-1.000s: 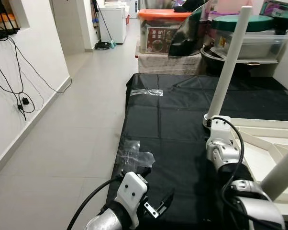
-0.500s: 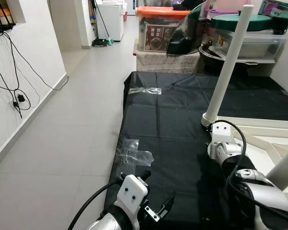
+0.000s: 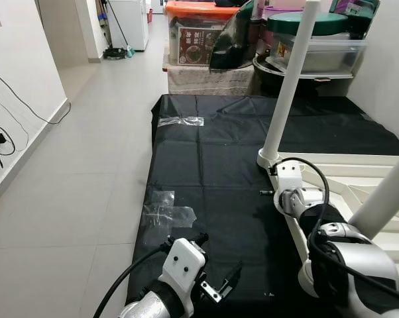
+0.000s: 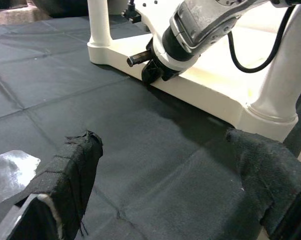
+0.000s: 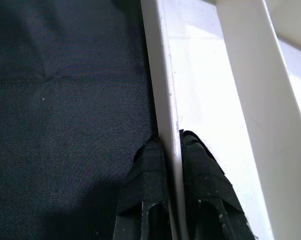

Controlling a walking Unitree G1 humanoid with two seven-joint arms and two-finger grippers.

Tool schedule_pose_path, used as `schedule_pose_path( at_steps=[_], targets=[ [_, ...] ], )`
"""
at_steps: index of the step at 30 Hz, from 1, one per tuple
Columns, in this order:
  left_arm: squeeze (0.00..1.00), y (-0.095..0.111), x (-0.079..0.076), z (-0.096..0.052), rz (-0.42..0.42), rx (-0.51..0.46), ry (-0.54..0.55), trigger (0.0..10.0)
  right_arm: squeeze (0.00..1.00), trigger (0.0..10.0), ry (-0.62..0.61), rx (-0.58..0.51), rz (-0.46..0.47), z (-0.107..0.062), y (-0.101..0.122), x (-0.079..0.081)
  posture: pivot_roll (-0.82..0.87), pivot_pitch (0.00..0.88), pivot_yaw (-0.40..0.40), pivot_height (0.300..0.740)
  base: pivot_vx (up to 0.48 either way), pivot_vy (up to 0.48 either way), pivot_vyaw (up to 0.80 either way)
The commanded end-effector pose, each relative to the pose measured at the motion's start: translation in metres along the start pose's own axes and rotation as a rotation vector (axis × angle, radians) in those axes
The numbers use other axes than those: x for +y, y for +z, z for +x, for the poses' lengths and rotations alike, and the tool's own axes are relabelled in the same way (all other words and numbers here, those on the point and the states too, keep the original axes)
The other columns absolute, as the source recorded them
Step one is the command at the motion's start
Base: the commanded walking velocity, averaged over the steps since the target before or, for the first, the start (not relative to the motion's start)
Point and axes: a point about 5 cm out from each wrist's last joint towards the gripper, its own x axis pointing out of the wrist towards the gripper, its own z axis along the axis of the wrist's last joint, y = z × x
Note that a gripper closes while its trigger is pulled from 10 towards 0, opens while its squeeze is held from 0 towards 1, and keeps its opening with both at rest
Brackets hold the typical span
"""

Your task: Building children table

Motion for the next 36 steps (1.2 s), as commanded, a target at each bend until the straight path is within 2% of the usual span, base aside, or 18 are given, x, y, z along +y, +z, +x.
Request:
schedule_pose_path(
  at_steps=[1,3,6,7,10,11,14,17,18,21,22,23,24,25,27,29,32,36],
  targets=[
    [0.00,-0.001,0.000,0.000,0.007,0.016,0.000,10.0,0.00,0.0,0.069,-0.019,-0.020,-0.005,0.010,0.016,0.07,0.059,-0.066,0.740,0.000,0.000,0.00],
    [0.00,-0.002,0.001,0.000,0.010,0.018,0.000,10.0,0.00,0.0,0.146,-0.008,-0.079,-0.006,0.010,0.027,0.07,0.053,-0.066,0.740,0.000,0.000,0.00],
    [0.00,-0.002,0.002,0.001,0.010,0.019,0.001,10.0,0.00,0.0,0.184,0.002,-0.103,-0.007,0.008,0.033,0.07,0.053,-0.066,0.740,0.000,0.000,0.00],
    [0.00,-0.003,0.003,0.002,0.015,0.021,0.004,10.0,0.00,0.0,0.355,0.022,-0.268,-0.012,-0.003,0.052,0.07,0.041,-0.063,0.740,0.000,0.000,0.00],
    [0.00,-0.004,0.004,0.003,0.017,0.022,0.004,10.0,0.00,0.0,0.413,0.029,-0.324,-0.016,-0.008,0.058,0.07,0.039,-0.062,0.740,0.000,0.000,0.00],
    [0.00,-0.004,0.005,0.004,0.018,0.023,0.004,10.0,0.00,0.0,0.499,0.018,-0.393,-0.022,-0.016,0.062,0.07,0.032,-0.061,0.740,0.000,0.000,0.00],
    [0.00,-0.005,0.007,0.005,0.021,0.024,0.003,10.0,0.00,0.0,0.606,-0.003,-0.467,-0.034,-0.025,0.062,0.06,0.024,-0.057,0.740,0.000,0.000,0.00],
    [0.00,-0.007,0.008,0.006,0.024,0.027,0.002,10.0,0.00,0.0,0.720,-0.030,-0.567,-0.041,-0.036,0.053,0.06,0.011,-0.054,0.740,0.000,0.000,0.00],
    [0.00,-0.007,0.008,0.006,0.024,0.027,0.002,10.0,0.00,0.0,0.720,-0.030,-0.567,-0.041,-0.036,0.053,0.06,0.011,-0.054,0.740,0.000,0.000,0.00],
    [0.00,-0.008,0.010,0.006,0.029,0.029,0.003,10.0,0.00,0.0,0.835,-0.084,-0.750,-0.046,-0.041,0.036,0.07,0.000,-0.054,0.740,0.000,0.000,0.00],
    [0.00,-0.008,0.010,0.006,0.029,0.029,0.003,10.0,0.00,0.0,0.835,-0.084,-0.750,-0.046,-0.041,0.036,0.07,0.000,-0.054,0.740,0.000,0.000,0.00],
    [0.00,-0.009,0.011,0.006,0.031,0.030,0.004,10.0,0.00,0.0,0.871,-0.098,-0.825,-0.047,-0.042,0.031,0.07,0.000,-0.053,0.740,0.000,0.000,0.00],
    [0.00,-0.009,0.011,0.006,0.031,0.030,0.004,10.0,0.00,0.0,0.871,-0.098,-0.825,-0.047,-0.042,0.031,0.07,0.000,-0.053,0.740,0.000,0.000,0.00],
    [0.00,-0.010,0.012,0.007,0.036,0.031,0.007,10.0,0.00,0.0,0.955,-0.092,-0.991,-0.053,-0.042,0.017,0.07,0.000,-0.054,0.740,0.000,0.000,0.00],
    [0.00,-0.010,0.012,0.007,0.036,0.031,0.007,10.0,0.00,0.0,0.955,-0.092,-0.991,-0.053,-0.042,0.017,0.07,0.000,-0.054,0.740,0.000,0.000,0.00],
    [0.00,-0.011,0.014,0.008,0.040,0.034,0.009,10.0,0.00,0.0,1.017,-0.058,-1.113,-0.057,-0.040,0.005,0.07,0.000,-0.057,0.740,0.000,0.000,0.00],
    [0.00,-0.012,0.015,0.009,0.044,0.035,0.012,10.0,0.00,0.0,1.035,-0.037,-1.193,-0.061,-0.037,-0.006,0.08,0.000,-0.061,0.740,0.000,0.000,0.00],
    [0.00,-0.014,0.016,0.009,0.049,0.037,0.015,10.0,0.00,0.0,1.064,-0.051,-1.253,-0.064,-0.036,-0.010,0.08,0.000,-0.061,0.740,0.000,0.000,0.00]
  ],
)
